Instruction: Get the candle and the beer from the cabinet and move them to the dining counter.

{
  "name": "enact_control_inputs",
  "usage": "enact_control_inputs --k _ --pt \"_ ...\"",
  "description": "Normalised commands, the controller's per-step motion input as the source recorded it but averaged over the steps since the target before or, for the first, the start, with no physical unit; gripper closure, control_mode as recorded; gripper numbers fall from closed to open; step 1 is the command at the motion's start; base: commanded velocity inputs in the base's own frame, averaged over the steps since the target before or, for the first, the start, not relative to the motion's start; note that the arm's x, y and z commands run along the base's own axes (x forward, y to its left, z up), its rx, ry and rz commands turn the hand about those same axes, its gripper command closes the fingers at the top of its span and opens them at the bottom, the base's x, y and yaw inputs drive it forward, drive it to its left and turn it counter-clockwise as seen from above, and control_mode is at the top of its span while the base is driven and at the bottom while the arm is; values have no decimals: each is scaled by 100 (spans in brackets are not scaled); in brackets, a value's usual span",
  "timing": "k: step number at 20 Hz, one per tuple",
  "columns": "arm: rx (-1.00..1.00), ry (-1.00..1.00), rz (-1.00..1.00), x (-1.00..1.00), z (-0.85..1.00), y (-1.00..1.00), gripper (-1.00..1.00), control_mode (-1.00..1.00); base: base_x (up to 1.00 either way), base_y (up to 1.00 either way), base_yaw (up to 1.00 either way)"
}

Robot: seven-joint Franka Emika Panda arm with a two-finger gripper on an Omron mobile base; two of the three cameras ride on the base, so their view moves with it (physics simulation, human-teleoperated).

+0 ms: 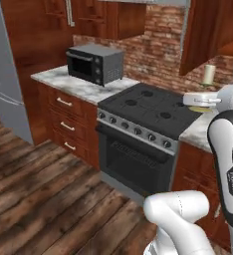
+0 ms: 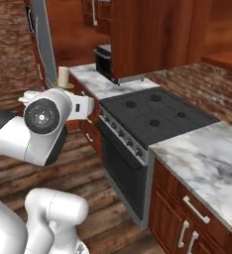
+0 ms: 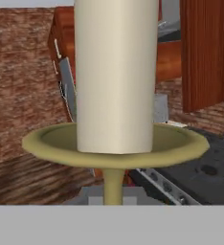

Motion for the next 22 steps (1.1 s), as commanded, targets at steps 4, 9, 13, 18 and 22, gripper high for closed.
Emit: enact_control_inputs --k 4,9,13,18,22 --pt "0 0 0 0 0 0 100 100 -5 0 100" --pt "0 0 0 0 0 0 100 100 -5 0 100" --pt "0 0 0 0 0 0 100 100 -4 0 100" --pt "0 0 0 0 0 0 100 100 -2 0 100" --pt "0 0 0 0 0 0 100 100 -1 0 100"
